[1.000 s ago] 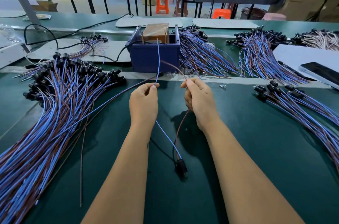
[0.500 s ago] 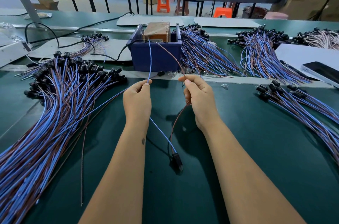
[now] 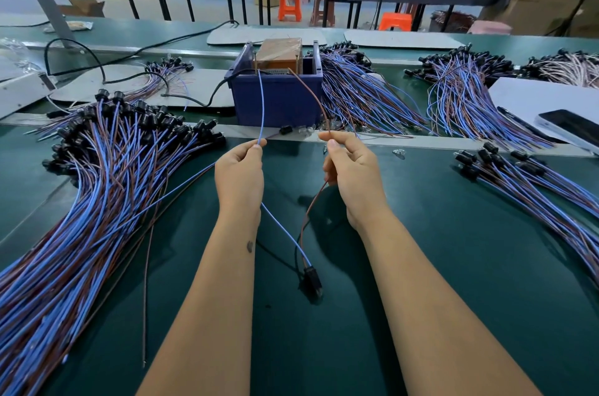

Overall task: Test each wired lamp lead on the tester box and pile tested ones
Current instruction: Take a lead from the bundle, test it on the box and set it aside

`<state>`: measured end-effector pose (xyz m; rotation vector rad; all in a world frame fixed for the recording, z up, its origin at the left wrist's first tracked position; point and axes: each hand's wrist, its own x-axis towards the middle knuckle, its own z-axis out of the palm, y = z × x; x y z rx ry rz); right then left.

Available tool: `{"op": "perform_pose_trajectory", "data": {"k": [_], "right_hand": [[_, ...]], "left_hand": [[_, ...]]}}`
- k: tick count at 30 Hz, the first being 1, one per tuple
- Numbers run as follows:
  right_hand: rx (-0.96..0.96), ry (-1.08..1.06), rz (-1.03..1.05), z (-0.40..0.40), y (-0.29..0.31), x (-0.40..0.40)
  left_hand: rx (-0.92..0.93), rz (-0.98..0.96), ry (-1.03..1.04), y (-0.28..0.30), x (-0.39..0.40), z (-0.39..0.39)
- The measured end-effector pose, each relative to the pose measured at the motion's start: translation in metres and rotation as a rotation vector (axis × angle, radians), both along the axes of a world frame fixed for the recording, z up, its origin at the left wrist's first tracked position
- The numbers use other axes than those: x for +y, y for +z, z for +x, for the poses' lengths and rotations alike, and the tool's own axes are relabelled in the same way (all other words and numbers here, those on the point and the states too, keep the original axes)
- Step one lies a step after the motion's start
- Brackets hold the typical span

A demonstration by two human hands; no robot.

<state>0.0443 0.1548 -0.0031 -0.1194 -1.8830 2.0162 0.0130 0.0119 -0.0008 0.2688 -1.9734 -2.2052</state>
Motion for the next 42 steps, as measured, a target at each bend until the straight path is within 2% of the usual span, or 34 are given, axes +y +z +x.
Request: {"op": "perform_pose_trajectory", "data": {"k": [42], "right_hand": [[-0.078, -0.083, -0.008, -0.0025, 0.0011, 0.0017]], "left_hand": [[-0.016, 0.036, 0.008, -0.0016, -0.0029, -0.0034]]}}
